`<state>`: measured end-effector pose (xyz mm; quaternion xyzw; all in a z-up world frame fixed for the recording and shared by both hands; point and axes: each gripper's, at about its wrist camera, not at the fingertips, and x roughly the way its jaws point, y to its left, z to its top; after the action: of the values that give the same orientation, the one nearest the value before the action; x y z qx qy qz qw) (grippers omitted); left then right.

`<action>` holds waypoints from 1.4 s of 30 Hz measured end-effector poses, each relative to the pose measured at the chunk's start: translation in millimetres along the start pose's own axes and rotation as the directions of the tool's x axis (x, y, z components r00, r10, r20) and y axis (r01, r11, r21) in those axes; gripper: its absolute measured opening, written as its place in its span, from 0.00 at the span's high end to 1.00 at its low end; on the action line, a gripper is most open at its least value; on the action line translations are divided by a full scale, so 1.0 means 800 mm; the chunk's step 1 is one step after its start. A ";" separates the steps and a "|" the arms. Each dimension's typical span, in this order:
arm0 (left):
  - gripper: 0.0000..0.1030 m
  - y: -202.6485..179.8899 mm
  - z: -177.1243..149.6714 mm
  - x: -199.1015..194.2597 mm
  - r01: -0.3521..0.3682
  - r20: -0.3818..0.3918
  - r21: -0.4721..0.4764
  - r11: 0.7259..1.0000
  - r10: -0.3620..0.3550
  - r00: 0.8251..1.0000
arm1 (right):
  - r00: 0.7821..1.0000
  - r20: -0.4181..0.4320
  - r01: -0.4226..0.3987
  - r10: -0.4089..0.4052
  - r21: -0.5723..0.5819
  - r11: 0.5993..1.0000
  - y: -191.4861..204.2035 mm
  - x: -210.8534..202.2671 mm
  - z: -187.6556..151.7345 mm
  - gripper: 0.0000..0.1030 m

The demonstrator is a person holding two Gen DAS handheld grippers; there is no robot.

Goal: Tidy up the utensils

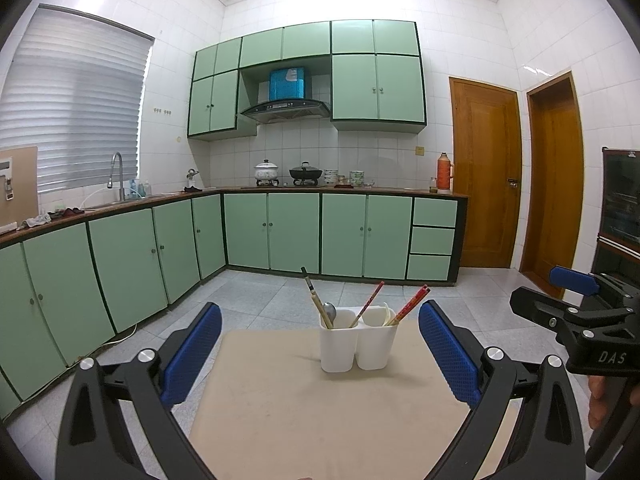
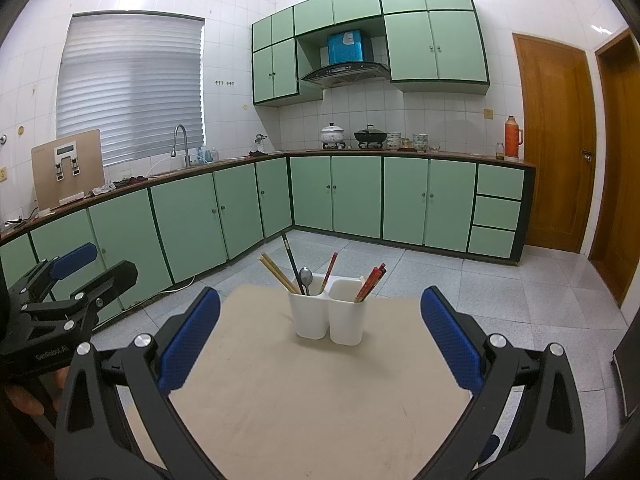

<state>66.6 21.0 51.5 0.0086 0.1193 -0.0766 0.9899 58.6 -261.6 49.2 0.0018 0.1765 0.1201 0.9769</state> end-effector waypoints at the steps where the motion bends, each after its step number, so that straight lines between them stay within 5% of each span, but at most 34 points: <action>1: 0.06 0.000 0.000 0.000 0.000 0.000 0.000 1.000 0.000 1.000 | 1.000 -0.001 0.000 0.000 0.000 1.000 0.000 0.000 0.000 0.05; 42: 0.06 -0.010 0.000 -0.001 0.005 -0.003 0.005 1.000 -0.005 1.000 | 1.000 -0.006 0.004 -0.004 0.006 1.000 -0.006 -0.003 -0.001 0.05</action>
<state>64.3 13.0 51.5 0.0111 0.1206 -0.0796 0.9894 57.5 -266.7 49.3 0.0041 0.1799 0.1178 0.9766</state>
